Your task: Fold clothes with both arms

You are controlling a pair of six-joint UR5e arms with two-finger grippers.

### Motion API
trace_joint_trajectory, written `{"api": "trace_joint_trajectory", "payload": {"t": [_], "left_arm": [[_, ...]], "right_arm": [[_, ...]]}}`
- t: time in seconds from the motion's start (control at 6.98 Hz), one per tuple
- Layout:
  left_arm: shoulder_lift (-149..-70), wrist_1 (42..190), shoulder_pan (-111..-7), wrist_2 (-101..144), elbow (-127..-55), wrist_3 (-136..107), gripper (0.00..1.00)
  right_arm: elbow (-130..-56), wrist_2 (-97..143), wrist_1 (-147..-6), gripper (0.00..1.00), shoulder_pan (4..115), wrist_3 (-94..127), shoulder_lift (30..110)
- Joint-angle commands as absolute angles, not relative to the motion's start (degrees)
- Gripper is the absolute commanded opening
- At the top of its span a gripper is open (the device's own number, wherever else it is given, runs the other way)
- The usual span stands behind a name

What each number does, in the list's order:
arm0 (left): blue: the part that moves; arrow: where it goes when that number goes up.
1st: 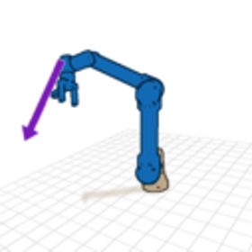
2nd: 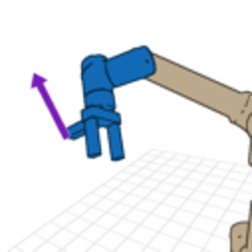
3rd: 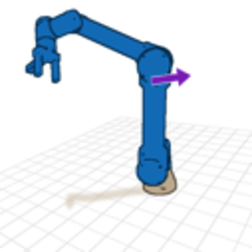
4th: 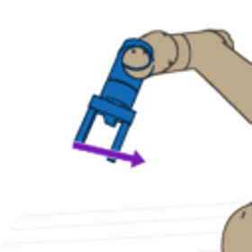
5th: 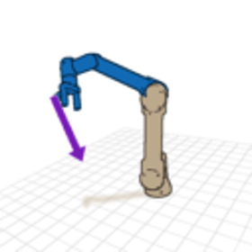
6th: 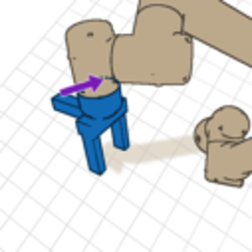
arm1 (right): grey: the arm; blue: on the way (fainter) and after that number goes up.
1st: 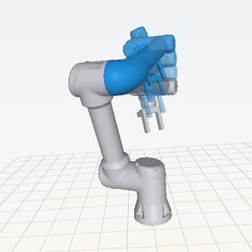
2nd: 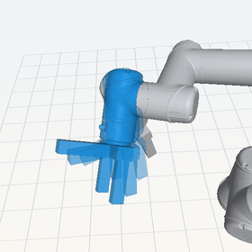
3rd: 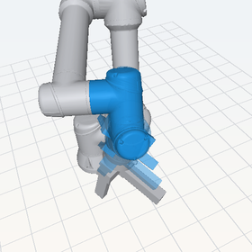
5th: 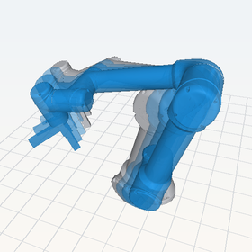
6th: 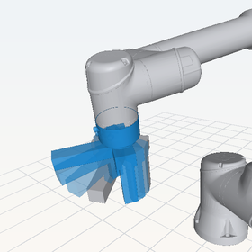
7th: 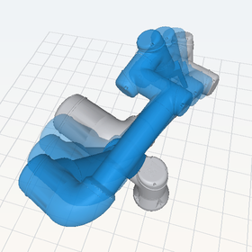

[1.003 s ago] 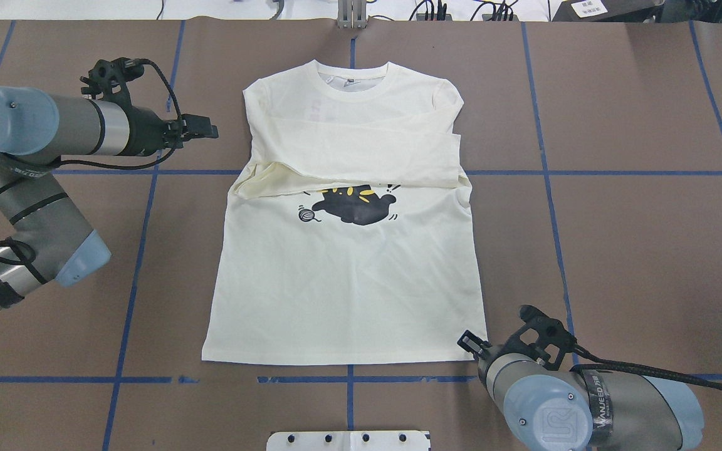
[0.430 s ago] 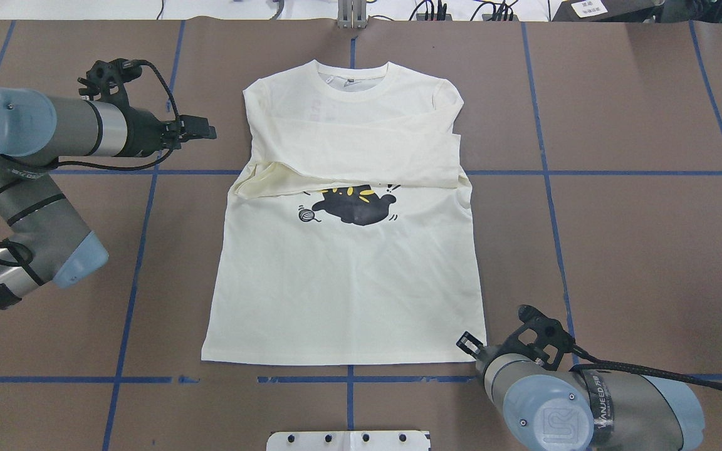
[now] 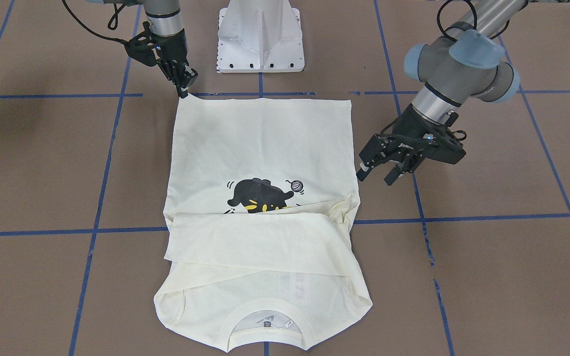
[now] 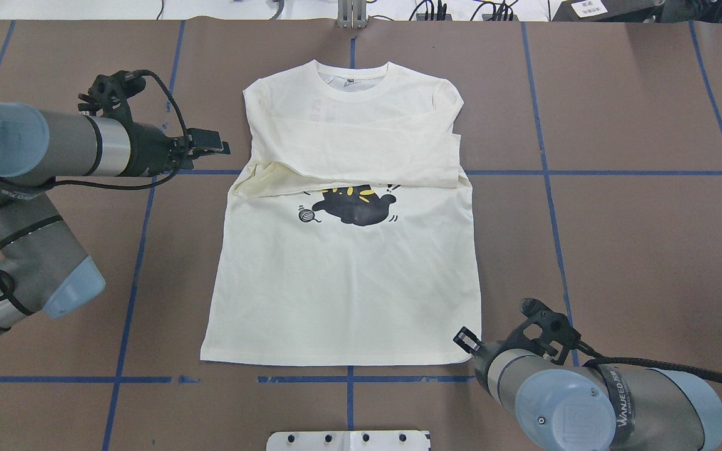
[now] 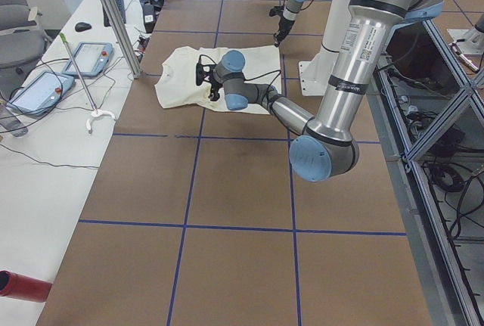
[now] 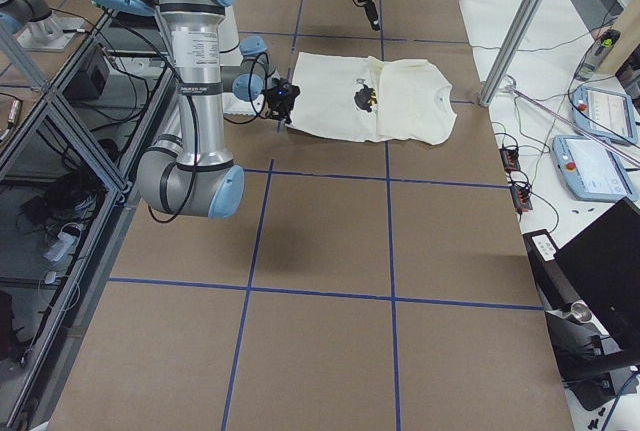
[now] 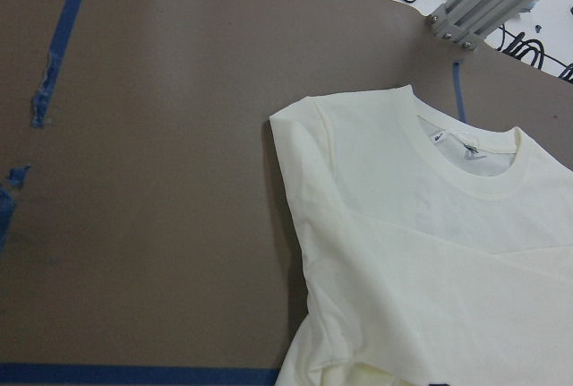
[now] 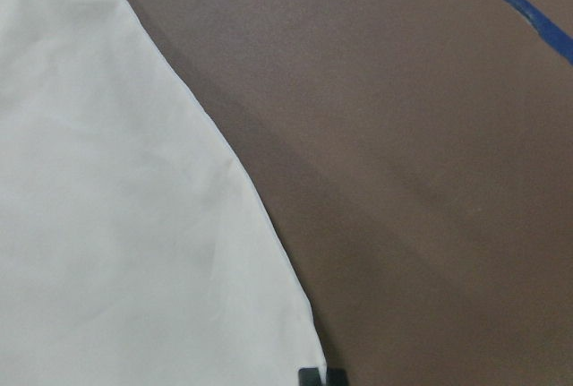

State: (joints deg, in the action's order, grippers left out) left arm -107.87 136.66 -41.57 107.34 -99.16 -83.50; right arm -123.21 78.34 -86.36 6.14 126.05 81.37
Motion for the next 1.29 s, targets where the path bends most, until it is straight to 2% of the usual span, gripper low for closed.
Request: {"api": "trace_joint_trajectory", "payload": {"t": [0.0,0.14,0.43,0.72,1.15], "left_arm": [[-100.2,133.1,-33.4,106.7,-110.6,-92.6,1.0],[-97.6,129.8,-29.6,106.1,-113.3,-105.3,1.0],[-98.0,112.2,-17.2,94.4,-115.8,-108.1,0.98],[-99.3,109.1,-15.5,93.2,-116.0,-109.9,0.87],[-99.0,106.8,-14.9,92.9,-115.3,-109.8,0.81]], "right_arm": [[-123.6,78.6,-86.4,0.0,6.4,126.0,81.4],[-123.7,78.6,-86.4,0.0,6.5,126.0,81.4],[-123.5,78.6,-86.4,0.0,6.6,125.8,81.6],[-123.7,78.6,-86.4,0.0,6.6,125.6,81.5],[-123.6,78.5,-86.4,0.0,6.7,125.6,81.7]]}}
